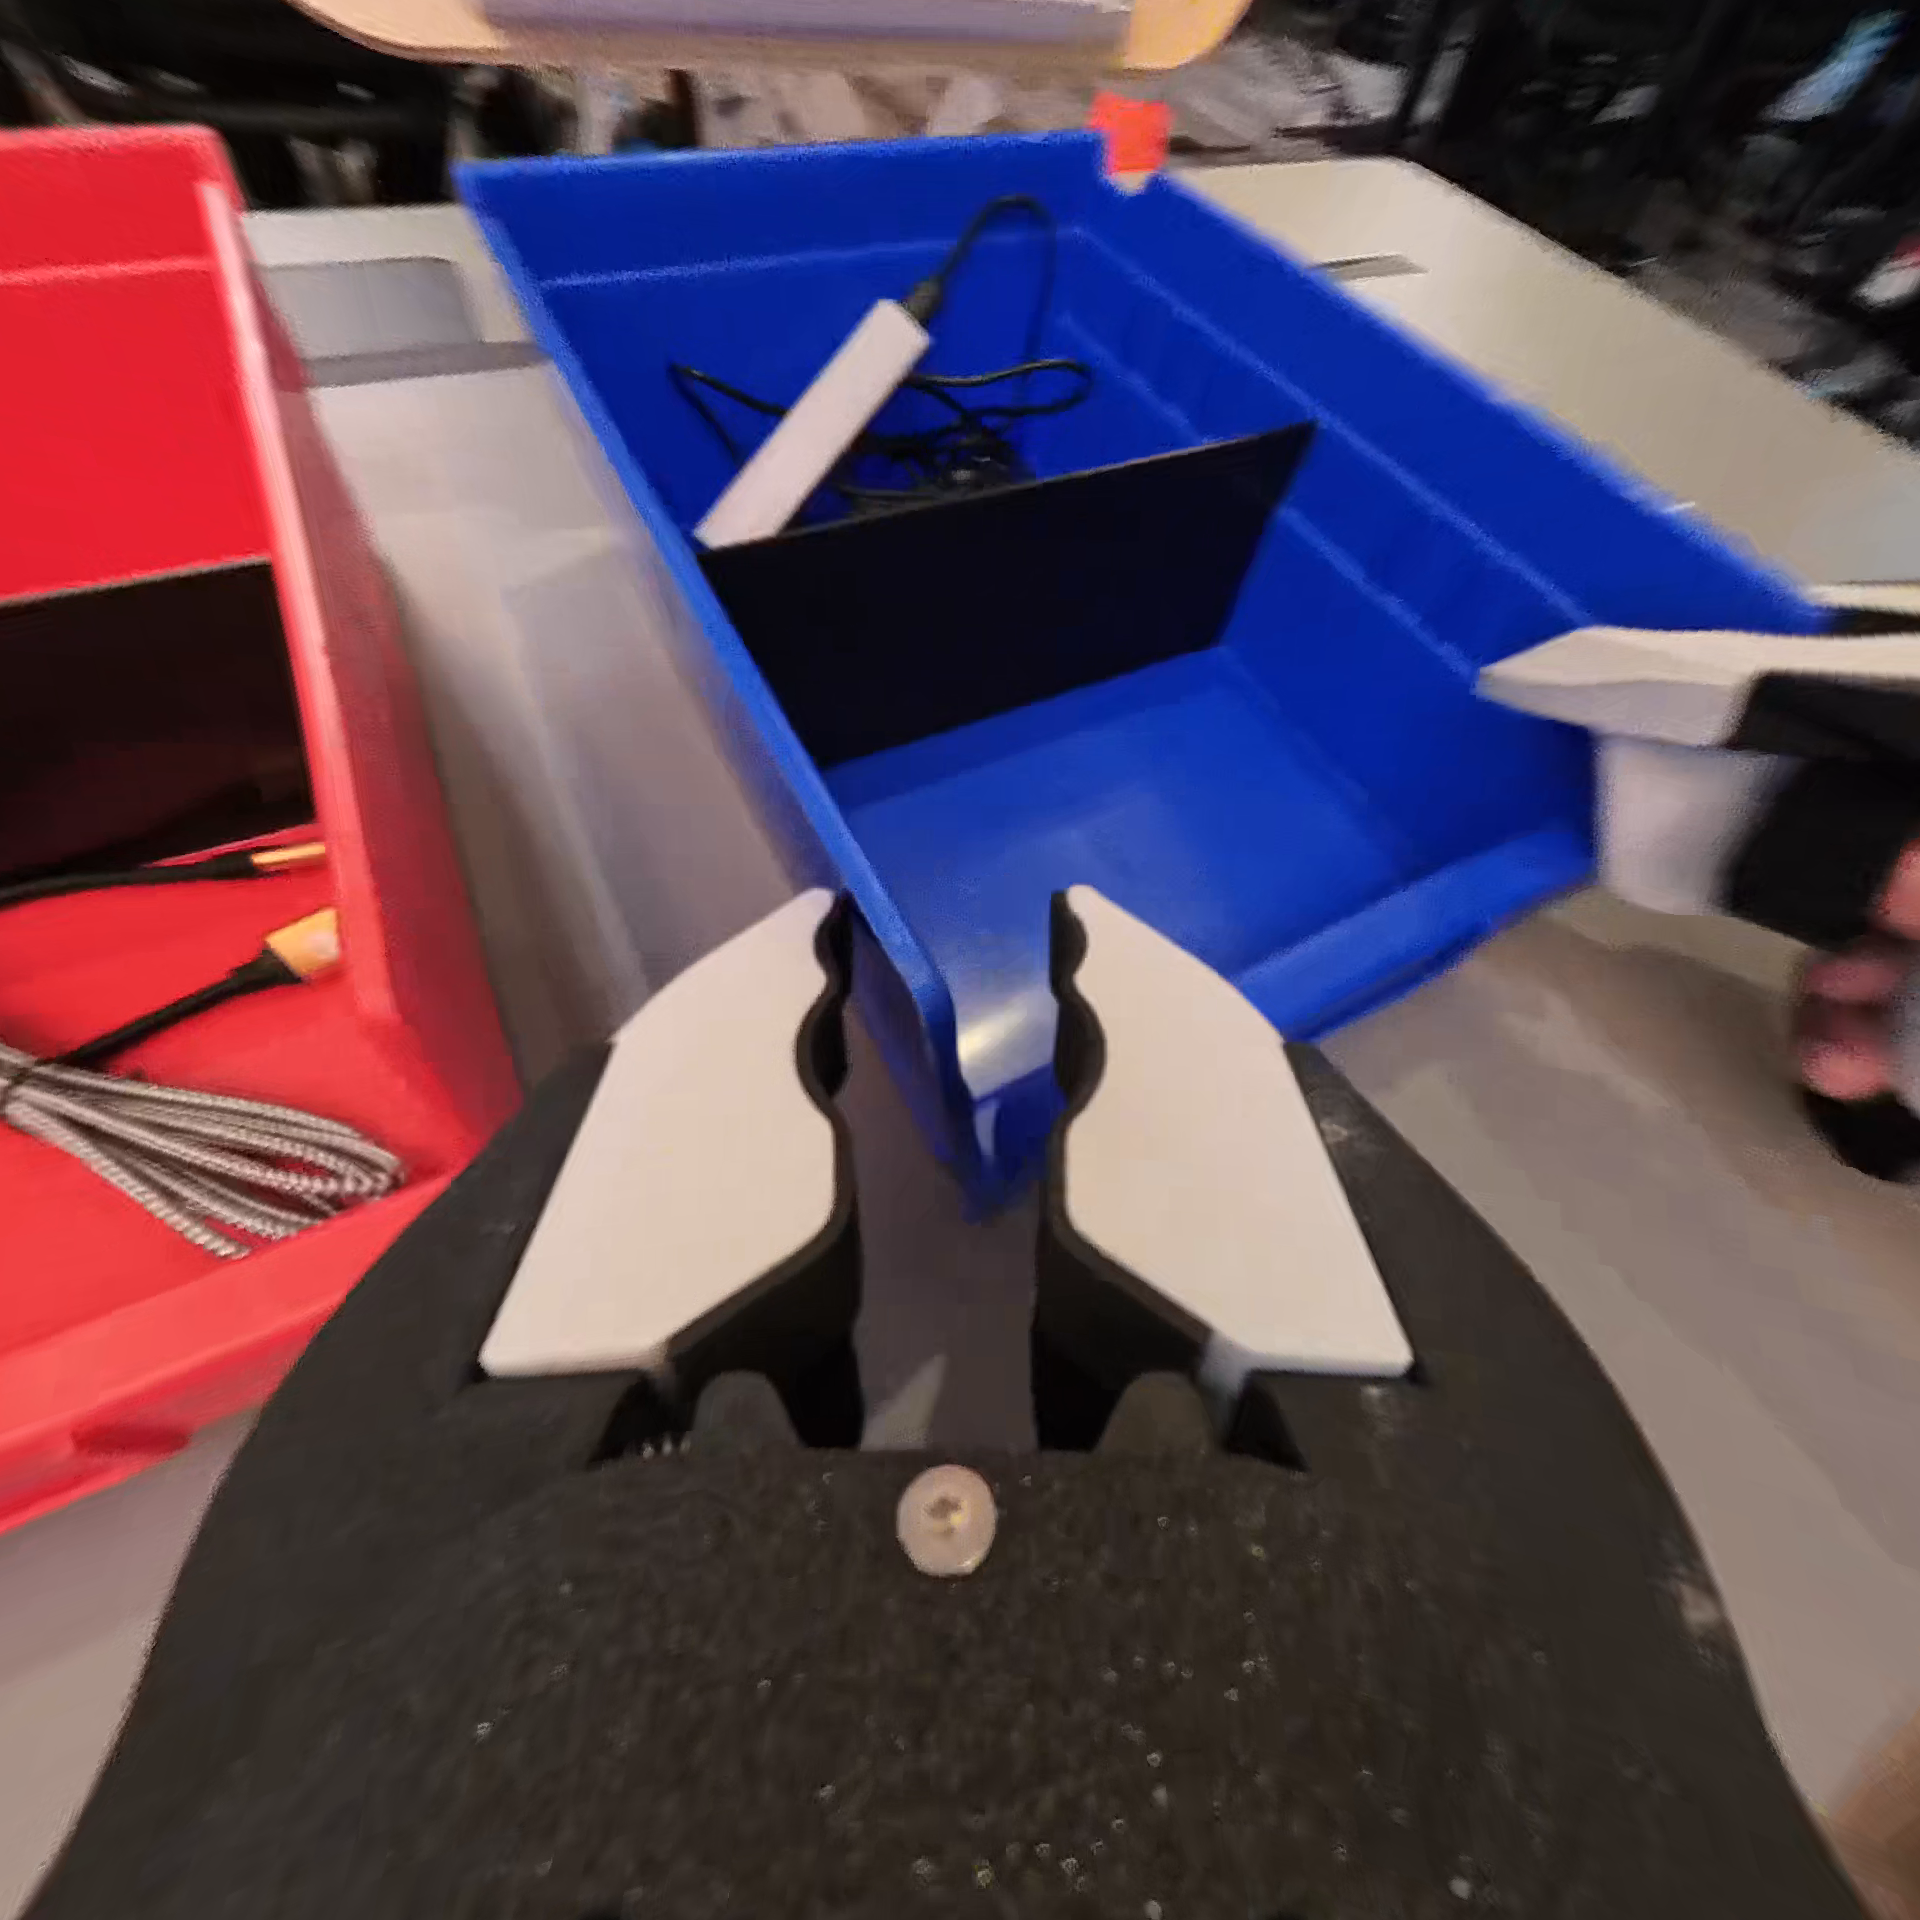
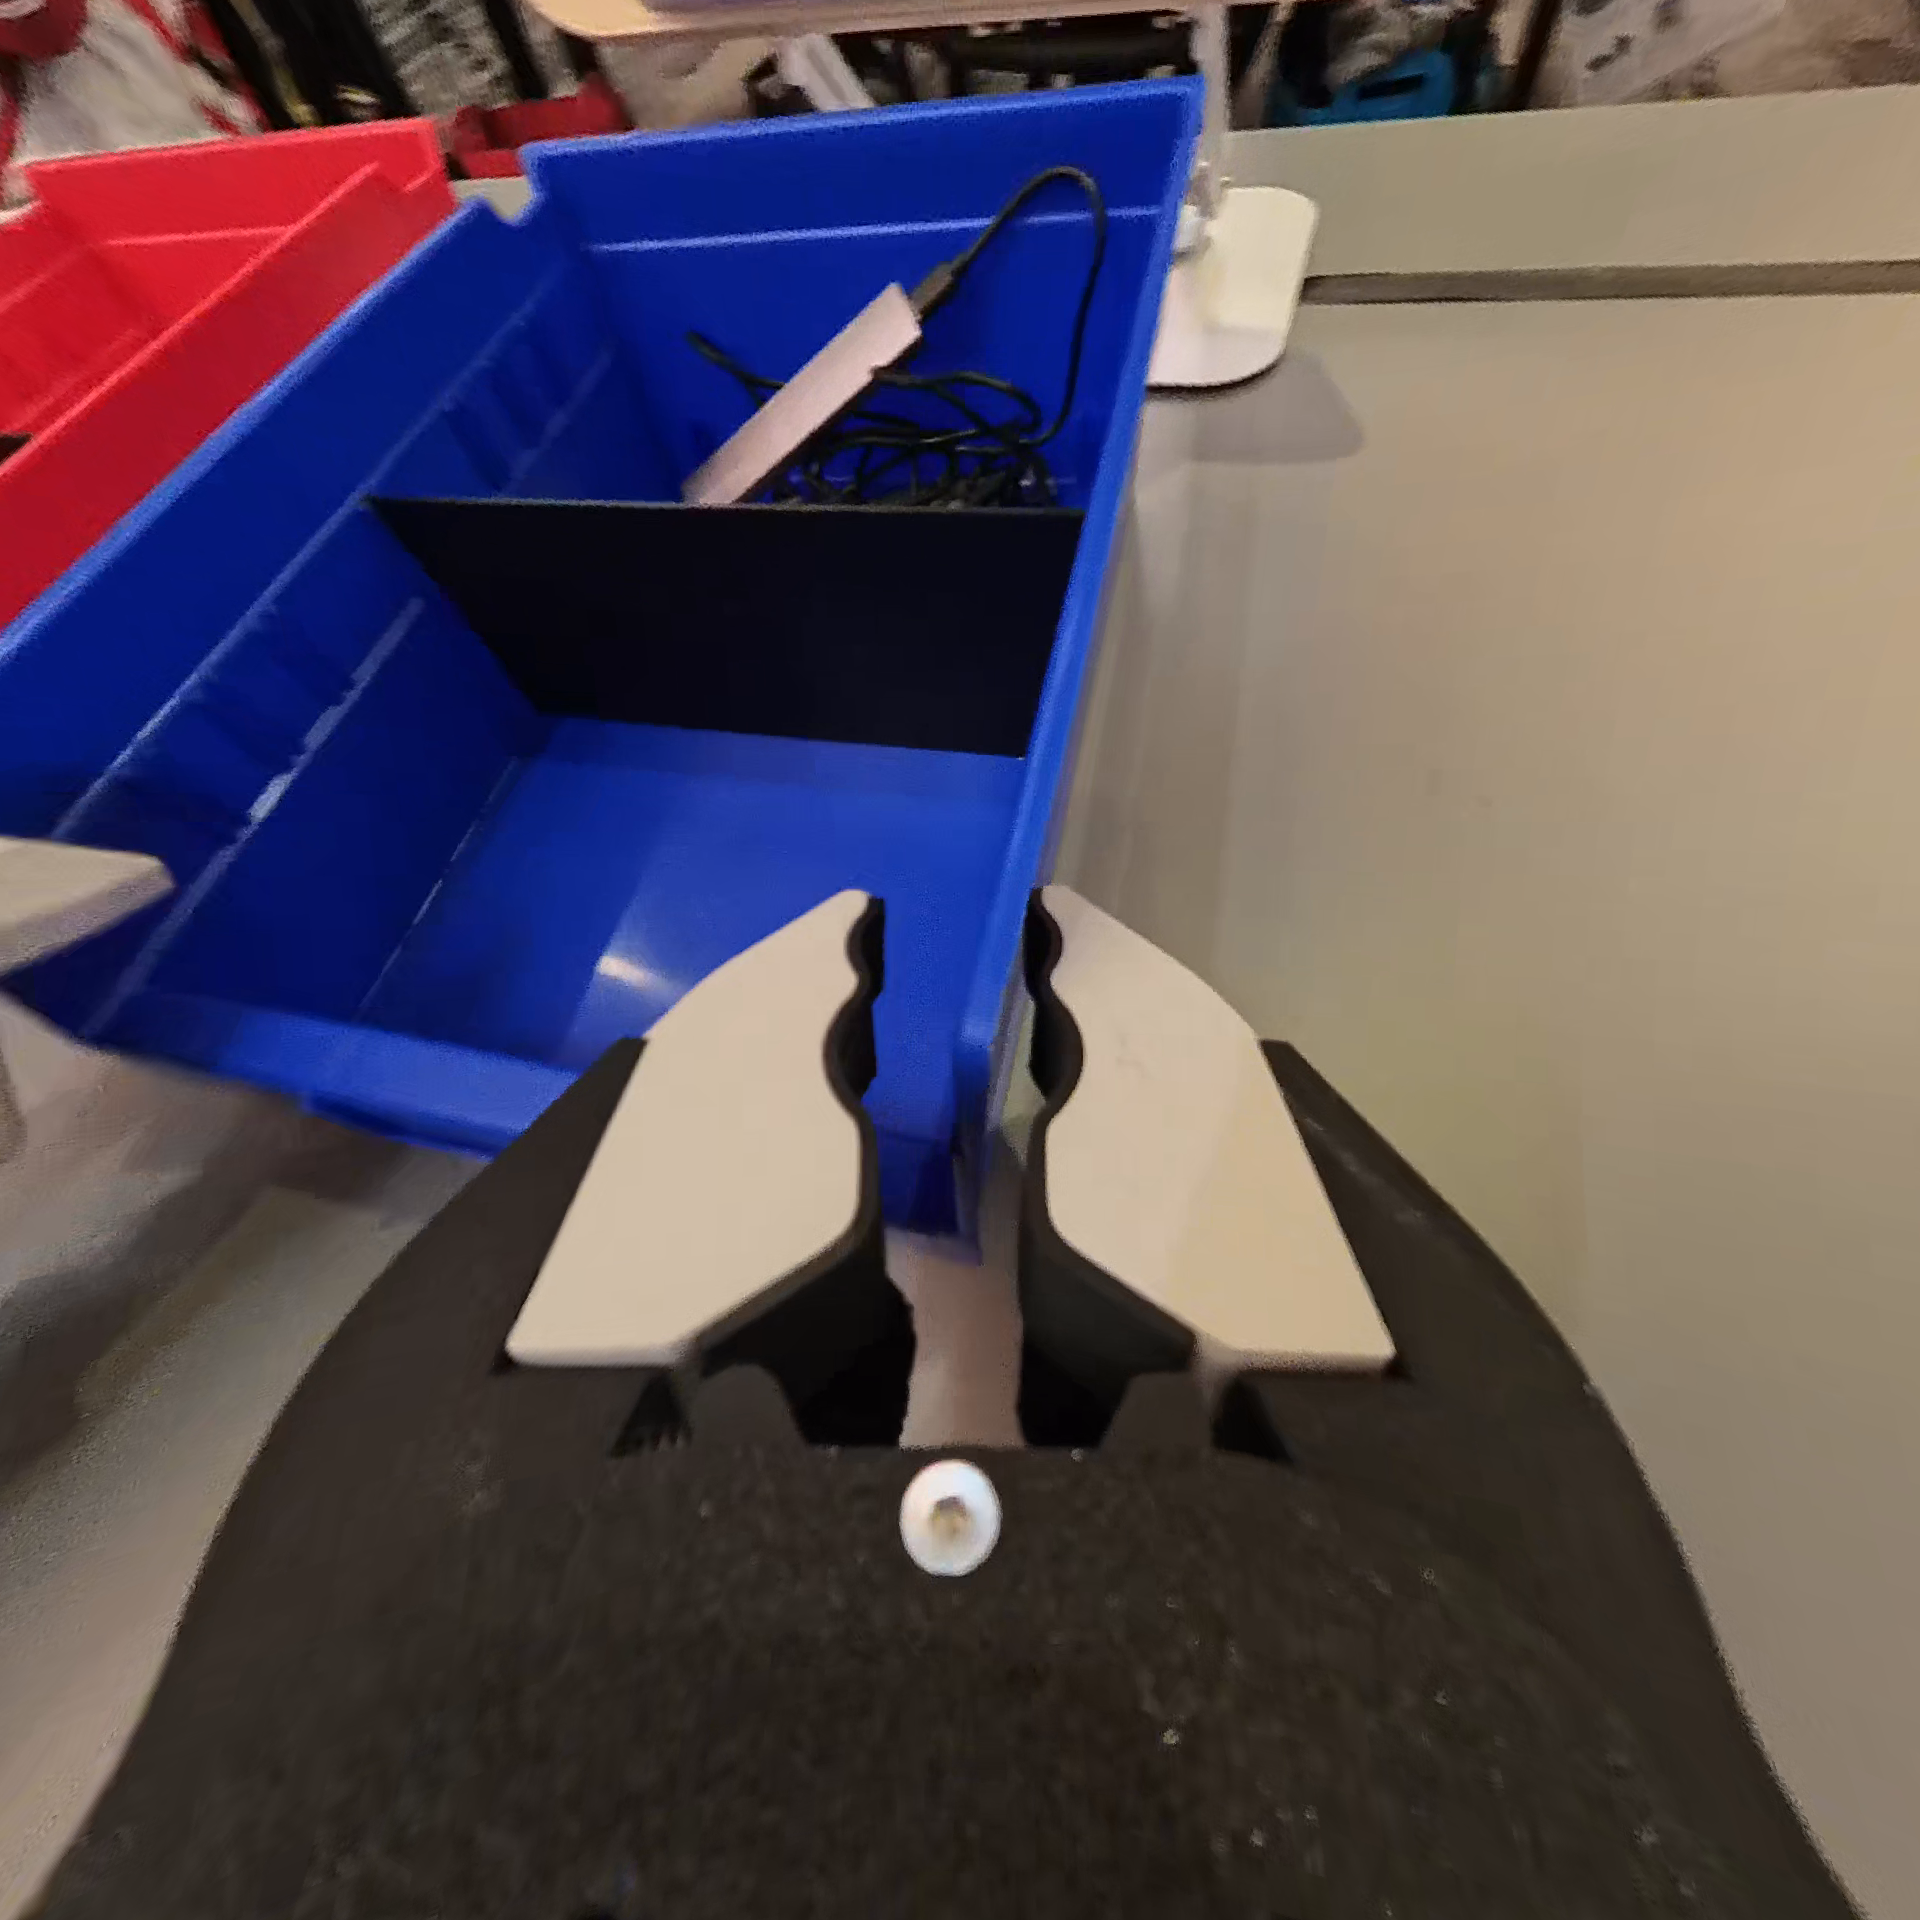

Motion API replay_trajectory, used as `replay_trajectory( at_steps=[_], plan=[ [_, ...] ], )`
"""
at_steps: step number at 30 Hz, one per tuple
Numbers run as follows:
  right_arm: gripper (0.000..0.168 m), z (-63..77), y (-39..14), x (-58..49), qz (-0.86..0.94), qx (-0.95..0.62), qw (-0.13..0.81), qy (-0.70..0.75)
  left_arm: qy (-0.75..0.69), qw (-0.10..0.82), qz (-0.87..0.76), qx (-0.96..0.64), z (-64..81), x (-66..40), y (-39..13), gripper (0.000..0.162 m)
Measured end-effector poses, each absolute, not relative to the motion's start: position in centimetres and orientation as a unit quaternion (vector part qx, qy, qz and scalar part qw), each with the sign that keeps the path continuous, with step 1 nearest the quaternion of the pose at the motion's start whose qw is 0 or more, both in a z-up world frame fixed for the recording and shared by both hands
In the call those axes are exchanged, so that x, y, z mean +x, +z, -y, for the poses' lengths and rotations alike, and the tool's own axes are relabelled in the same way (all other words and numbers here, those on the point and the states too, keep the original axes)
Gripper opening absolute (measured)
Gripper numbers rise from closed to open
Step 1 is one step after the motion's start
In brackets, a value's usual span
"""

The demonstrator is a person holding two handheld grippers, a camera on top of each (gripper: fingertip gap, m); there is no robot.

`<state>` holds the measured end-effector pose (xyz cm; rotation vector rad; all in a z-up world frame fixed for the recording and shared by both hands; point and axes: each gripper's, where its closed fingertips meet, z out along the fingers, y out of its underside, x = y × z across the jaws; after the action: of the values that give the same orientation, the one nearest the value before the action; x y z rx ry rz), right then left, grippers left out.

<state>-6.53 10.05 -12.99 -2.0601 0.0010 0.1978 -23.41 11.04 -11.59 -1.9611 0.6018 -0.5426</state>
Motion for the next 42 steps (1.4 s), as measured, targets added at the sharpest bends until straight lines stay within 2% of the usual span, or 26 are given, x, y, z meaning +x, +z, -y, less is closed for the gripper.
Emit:
replay_trajectory(
  at_steps=[2, 5, 8, 13, 17, 19, 20, 21, 22, 31, 36, 38, 42],
  plan=[
    [0.026, -8.8, -11.8, -6.5, 0.027, -0.846, 0.523, 0.099, -0.3, 0.504, -0.22, -0.78, -9.1, -24.7, -8.7, 0.029],
    [0.027, -6.4, -8.3, -6.1, 0.07, -0.814, 0.568, 0.1, -0.354, 0.501, -0.18, -0.769, -6.9, -29.5, -6.8, 0.03],
    [0.027, -3.2, -7.7, -7.6, 0.138, -0.816, 0.555, 0.084, -0.258, 0.513, -0.126, -0.809, -7.5, -39.0, -8.8, 0.03],
    [0.028, -1.1, -10.7, -15.8, 0.231, -0.82, 0.5, 0.158, -0.155, 0.547, -0.031, -0.822, -11.8, -51.0, -10.1, 0.031],
    [0.033, -1.8, -13.5, -24.4, 0.318, -0.811, 0.454, 0.19, -0.148, 0.536, -0.077, -0.827, -15.8, -50.8, -10.7, 0.037],
    [0.035, -2.2, -14.1, -27.8, 0.355, -0.8, 0.445, 0.189, -0.136, 0.534, -0.098, -0.829, -17.6, -50.1, -11.0, 0.035],
    [0.035, -2.5, -14.2, -29.2, 0.361, -0.798, 0.442, 0.191, -0.128, 0.532, -0.096, -0.832, -18.3, -50.2, -11.2, 0.026],
    [0.035, -2.9, -14.1, -30.3, 0.356, -0.8, 0.442, 0.194, -0.115, 0.532, -0.082, -0.835, -18.7, -50.7, -11.4, 0.008],
    [0.035, -3.4, -14.0, -31.0, 0.343, -0.804, 0.443, 0.197, -0.109, 0.533, -0.071, -0.836, -18.9, -51.0, -11.5, 0.003],
    [0.041, -5.6, -11.8, -32.1, 0.235, -0.822, 0.471, 0.216, -0.101, 0.515, -0.041, -0.85, -10.2, -51.3, -11.6, 0.006],
    [0.035, -6.2, -12.1, -32.8, 0.231, -0.826, 0.476, 0.193, -0.071, 0.517, -0.01, -0.853, -4.6, -52.1, -11.5, 0.005],
    [0.014, -5.7, -13.2, -33.3, 0.244, -0.843, 0.447, 0.172, -0.069, 0.521, 0.007, -0.851, -3.0, -51.8, -11.3, 0.005],
    [0.006, -5.2, -10.0, -32.2, 0.228, -0.801, 0.538, 0.13, -0.011, 0.575, 0.003, -0.818, 0.0, -50.4, -8.8, 0.005]
  ],
)
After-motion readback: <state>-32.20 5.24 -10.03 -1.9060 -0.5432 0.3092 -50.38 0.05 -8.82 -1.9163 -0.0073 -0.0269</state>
